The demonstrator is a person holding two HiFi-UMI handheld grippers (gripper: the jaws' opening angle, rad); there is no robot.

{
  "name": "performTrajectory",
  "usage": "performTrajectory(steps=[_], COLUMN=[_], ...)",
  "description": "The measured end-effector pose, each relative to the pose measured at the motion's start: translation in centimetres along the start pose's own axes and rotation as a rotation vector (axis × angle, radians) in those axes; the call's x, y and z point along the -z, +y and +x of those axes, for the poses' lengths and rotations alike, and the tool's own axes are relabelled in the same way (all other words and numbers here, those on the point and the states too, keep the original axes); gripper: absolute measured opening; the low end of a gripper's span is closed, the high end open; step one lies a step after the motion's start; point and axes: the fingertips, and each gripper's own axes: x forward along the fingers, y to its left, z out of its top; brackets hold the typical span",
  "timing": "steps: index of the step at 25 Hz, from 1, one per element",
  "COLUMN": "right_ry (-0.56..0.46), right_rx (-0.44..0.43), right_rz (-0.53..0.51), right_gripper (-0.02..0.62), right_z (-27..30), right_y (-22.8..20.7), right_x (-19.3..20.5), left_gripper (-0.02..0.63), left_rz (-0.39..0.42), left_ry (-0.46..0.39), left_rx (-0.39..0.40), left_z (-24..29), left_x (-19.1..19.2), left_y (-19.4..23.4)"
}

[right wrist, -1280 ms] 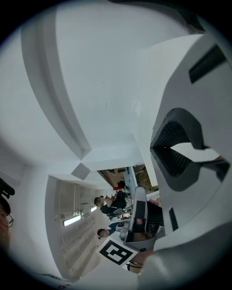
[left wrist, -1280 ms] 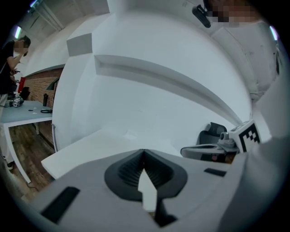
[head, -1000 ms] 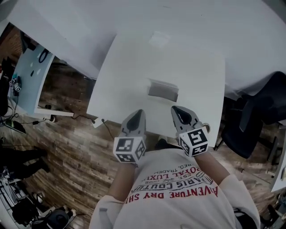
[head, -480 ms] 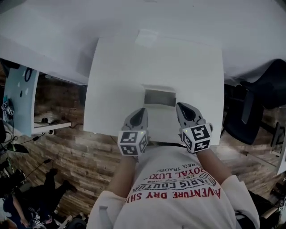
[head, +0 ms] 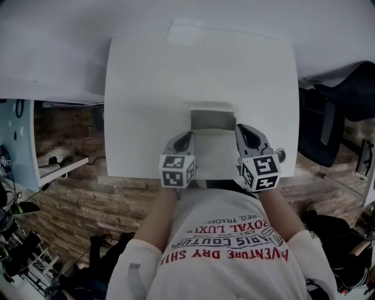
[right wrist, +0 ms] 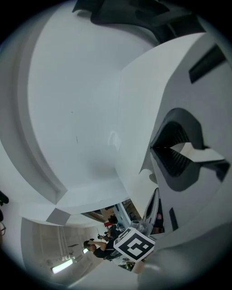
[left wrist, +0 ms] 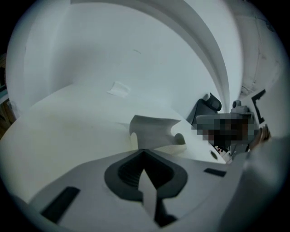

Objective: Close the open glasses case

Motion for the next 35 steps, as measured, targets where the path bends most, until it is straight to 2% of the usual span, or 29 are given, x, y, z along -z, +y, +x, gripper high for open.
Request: performTrajectory(steps=[6, 14, 27, 35], right_ry=[0.015, 0.061, 0.051, 0.09], right_rx=[0.036, 0.086, 0.075, 0.057], right_rz=[-0.018, -0.019, 0.088, 0.103], right_gripper=[0.012, 0.012, 0.012, 0.012], right_z=[2.0, 4.8, 4.1, 2.7], right_y=[-0.2, -2.0, -1.5, -0.2], right_x=[-0.8, -1.2, 0.3, 2.5], left_gripper=[0.005, 0.005, 0.005, 0.005], left_rz=[-0.034, -0.022, -0.055, -0.053], left_ry=[0.023, 0.034, 0.049, 0.054], left_rx=[0.028, 0.045, 0.074, 0.084], left_z=[0.5, 1.0, 1.1, 1.0], left_x=[1.0, 0.7, 0.8, 0.8], left_y=[0.1, -0.2, -0.1, 0.0])
